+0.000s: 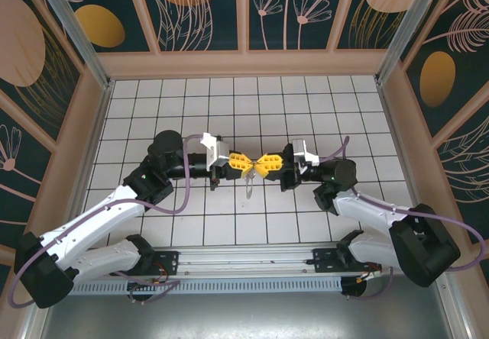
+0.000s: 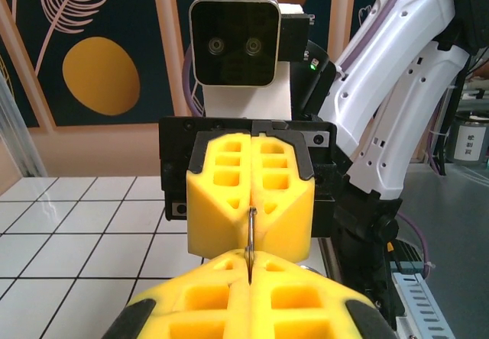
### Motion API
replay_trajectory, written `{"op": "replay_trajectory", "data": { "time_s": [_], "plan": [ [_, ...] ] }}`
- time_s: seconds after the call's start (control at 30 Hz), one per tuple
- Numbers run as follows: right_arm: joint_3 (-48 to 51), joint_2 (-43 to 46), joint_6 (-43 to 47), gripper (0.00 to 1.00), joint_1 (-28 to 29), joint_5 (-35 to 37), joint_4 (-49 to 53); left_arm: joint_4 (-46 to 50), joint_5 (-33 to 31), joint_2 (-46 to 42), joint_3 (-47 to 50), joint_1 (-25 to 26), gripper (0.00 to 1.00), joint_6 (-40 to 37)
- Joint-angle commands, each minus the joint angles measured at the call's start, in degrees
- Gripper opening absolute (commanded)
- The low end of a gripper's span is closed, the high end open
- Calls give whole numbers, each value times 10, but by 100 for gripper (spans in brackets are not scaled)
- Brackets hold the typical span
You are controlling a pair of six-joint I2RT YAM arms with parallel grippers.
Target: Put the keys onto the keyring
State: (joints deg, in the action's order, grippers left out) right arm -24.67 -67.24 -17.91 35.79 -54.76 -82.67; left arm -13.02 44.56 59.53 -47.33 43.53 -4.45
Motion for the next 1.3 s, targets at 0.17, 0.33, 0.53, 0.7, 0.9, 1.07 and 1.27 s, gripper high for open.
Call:
{"op": "replay_trajectory", "data": {
  "time_s": [0.17,0.33,0.53,0.7,0.9,1.07,1.27],
  "plan": [
    [-46,100,166,21,9,63,342,97,-81,2,-52,5,0,-42],
    [-83,150,260,22,13,109,546,168,-114,-1,-70,5,0,-76],
    [-111,161,315,22,24,126,640,256,-122,1,-98,6,0,-120],
    [-136,138,357,22,38,131,697,277,-122,4,-102,6,0,-124],
    [-151,128,373,22,45,123,719,293,-125,17,-103,5,0,-131],
    [-150,129,371,22,48,122,708,311,-131,29,-111,6,0,-140],
    [-152,115,375,18,53,126,711,319,-128,29,-111,5,0,-142]
  ]
}}
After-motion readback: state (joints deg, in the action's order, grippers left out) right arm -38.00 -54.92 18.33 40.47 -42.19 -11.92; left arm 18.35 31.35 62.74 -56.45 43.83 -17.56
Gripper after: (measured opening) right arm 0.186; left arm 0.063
